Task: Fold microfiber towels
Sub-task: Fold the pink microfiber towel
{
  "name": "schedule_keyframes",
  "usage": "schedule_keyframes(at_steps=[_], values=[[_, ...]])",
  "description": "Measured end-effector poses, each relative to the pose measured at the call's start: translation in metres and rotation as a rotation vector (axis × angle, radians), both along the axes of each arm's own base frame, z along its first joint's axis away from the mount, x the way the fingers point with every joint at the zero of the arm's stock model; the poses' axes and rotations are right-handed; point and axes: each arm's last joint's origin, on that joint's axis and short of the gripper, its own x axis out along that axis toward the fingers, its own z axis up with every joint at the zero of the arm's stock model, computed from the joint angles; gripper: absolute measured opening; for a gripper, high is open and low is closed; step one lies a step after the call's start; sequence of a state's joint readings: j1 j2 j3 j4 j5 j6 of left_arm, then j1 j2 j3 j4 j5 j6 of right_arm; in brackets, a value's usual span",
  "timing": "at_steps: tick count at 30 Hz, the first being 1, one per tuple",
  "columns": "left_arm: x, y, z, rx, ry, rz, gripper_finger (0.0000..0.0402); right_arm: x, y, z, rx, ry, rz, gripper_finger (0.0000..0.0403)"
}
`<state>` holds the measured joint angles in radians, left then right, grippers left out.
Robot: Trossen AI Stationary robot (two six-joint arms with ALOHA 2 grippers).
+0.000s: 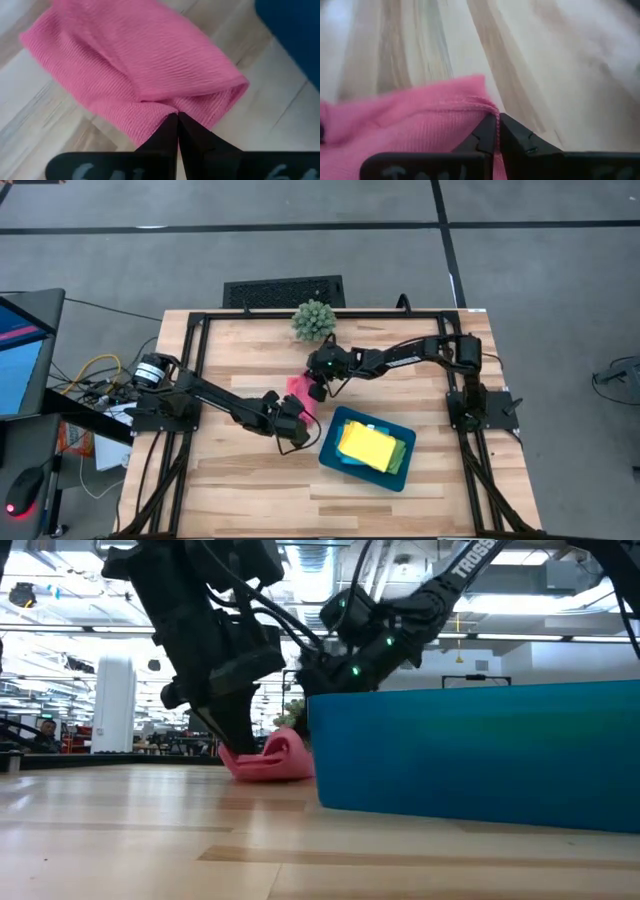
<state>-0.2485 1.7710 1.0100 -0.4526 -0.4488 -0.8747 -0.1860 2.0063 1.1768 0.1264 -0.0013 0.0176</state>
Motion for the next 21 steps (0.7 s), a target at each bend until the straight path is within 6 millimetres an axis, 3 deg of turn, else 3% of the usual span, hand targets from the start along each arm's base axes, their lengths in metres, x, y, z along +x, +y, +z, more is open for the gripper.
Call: schedule_keyframes(at_steps=[5, 14, 21], values=[[-0.001, -0.004, 0.000, 0.011, -0.006, -0.006, 0.0000, 0.009, 0.003, 0.014, -0.001, -0.060, 0.023, 0.0045], [-0.001, -0.003, 0.001, 0.075, -0.005, -0.013, 0.0000, 0.029, 0.014, -0.025, 0.028, 0.008, 0.087, 0.0045], [-0.003, -0.007, 0.003, -0.007, 0.019, -0.071, 0.0000, 0.034, 0.014, -0.034, 0.029, 0.035, 0.093, 0.0044]])
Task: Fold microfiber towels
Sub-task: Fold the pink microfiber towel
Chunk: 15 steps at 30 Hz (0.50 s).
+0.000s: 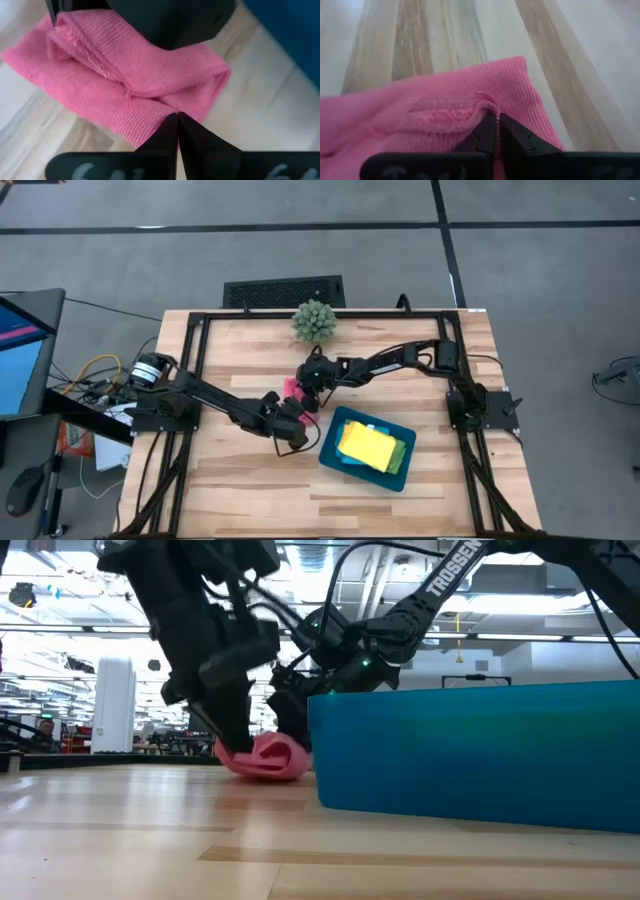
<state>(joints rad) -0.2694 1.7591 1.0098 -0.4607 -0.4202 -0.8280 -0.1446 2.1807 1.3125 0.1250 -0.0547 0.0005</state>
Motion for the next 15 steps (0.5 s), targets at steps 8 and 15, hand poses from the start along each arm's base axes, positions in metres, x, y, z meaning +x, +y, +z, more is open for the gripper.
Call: schedule_keyframes(at_steps=[8, 15], values=[[-0.020, -0.008, 0.040, 0.085, -0.116, 0.055, 0.0000, -0.001, 0.000, 0.000, 0.003, 0.011, -0.001, 0.0044], [-0.039, -0.026, 0.055, 0.066, -0.199, 0.141, 0.0000, -0.001, 0.000, -0.001, 0.007, 0.014, 0.003, 0.0044]])
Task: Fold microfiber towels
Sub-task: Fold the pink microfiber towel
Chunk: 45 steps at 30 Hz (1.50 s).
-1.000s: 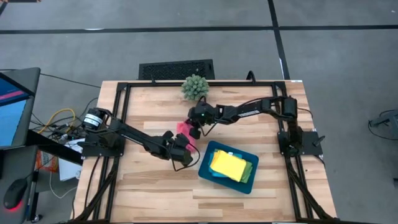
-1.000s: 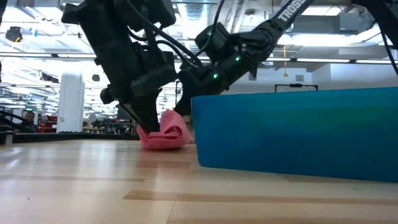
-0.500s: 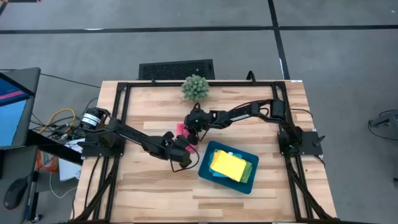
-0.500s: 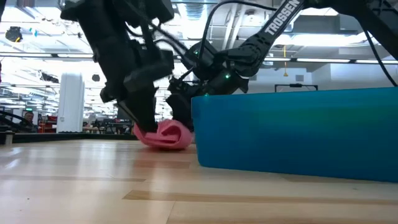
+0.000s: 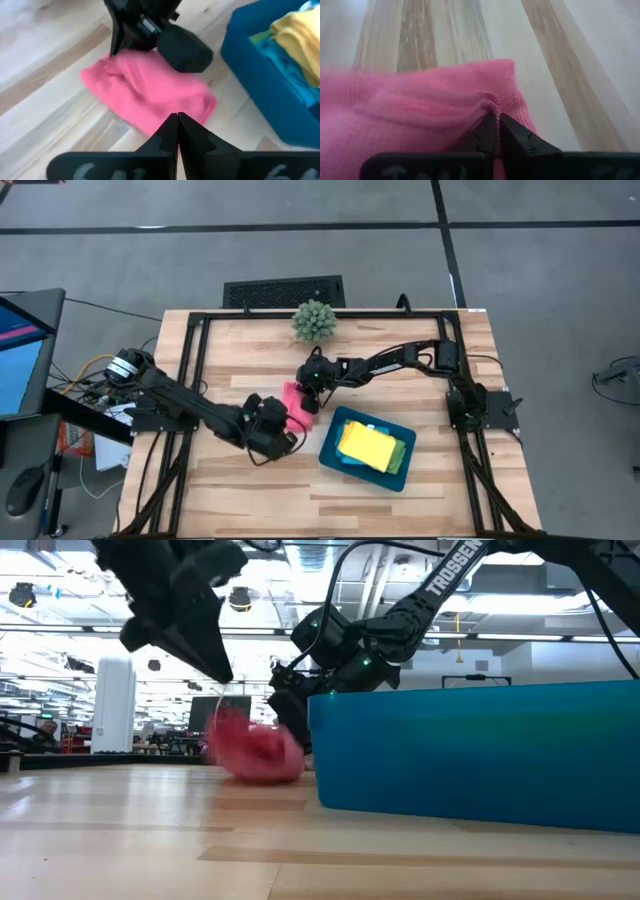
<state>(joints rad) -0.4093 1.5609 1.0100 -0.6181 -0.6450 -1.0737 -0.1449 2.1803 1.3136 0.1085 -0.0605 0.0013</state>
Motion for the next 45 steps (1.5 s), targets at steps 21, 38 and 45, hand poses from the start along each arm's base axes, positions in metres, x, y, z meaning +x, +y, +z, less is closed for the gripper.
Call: schedule_keyframes(at_steps=[21, 38, 45], values=[[-0.002, -0.019, -0.042, 0.122, -0.004, 0.181, 0.0113, -0.001, 0.017, 0.011, -0.019, 0.012, 0.050, 0.0044], [0.003, -0.008, -0.061, 0.004, -0.159, 0.263, 0.0189, 0.002, 0.022, 0.018, -0.027, 0.035, 0.073, 0.0044], [-0.002, 0.000, -0.073, -0.080, -0.279, 0.294, 0.0189, 0.002, 0.023, 0.018, -0.038, 0.036, 0.086, 0.0044]])
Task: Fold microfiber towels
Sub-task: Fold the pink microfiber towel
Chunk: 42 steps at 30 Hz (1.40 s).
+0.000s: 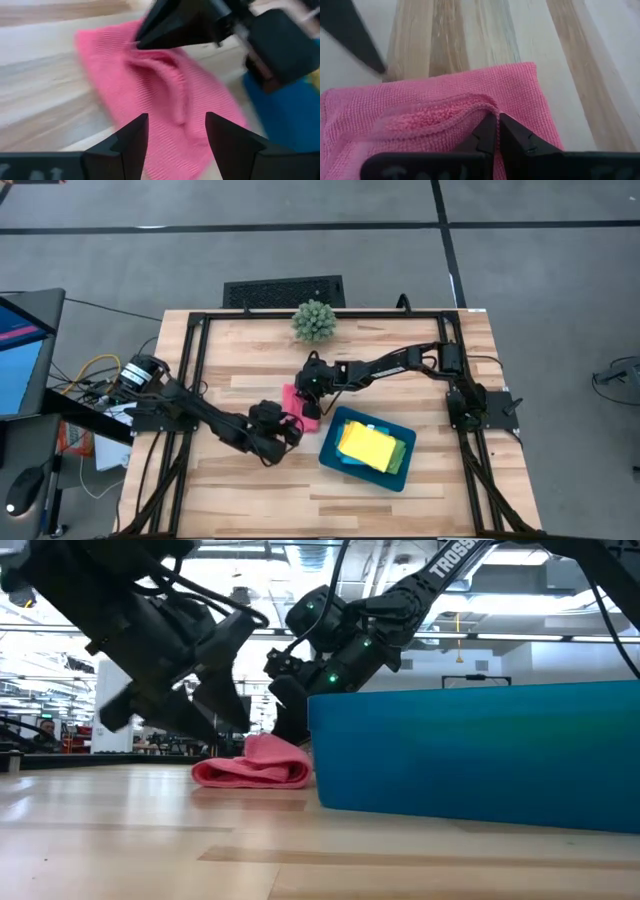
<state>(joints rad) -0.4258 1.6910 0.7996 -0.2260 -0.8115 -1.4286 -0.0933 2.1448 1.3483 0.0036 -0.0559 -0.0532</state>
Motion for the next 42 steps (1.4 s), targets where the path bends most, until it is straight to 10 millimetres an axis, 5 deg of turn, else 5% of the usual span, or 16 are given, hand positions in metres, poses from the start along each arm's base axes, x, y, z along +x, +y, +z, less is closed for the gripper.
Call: schedule_keyframes(at_steps=[23, 28, 35, 42], values=[[0.018, 0.039, -0.005, -0.065, -0.036, -0.105, 0.0183, -0.001, 0.000, 0.000, 0.000, 0.010, 0.001, 0.0044], [0.018, 0.040, -0.005, -0.083, -0.038, -0.101, 0.0140, -0.001, 0.000, -0.001, 0.001, 0.022, 0.001, 0.0044], [0.020, 0.039, -0.004, -0.071, -0.061, -0.098, 0.0018, -0.002, 0.000, -0.002, 0.002, 0.029, 0.001, 0.0044], [0.022, 0.034, -0.001, -0.092, -0.088, -0.135, 0.0008, -0.002, 0.000, -0.002, 0.004, 0.033, 0.002, 0.0044]])
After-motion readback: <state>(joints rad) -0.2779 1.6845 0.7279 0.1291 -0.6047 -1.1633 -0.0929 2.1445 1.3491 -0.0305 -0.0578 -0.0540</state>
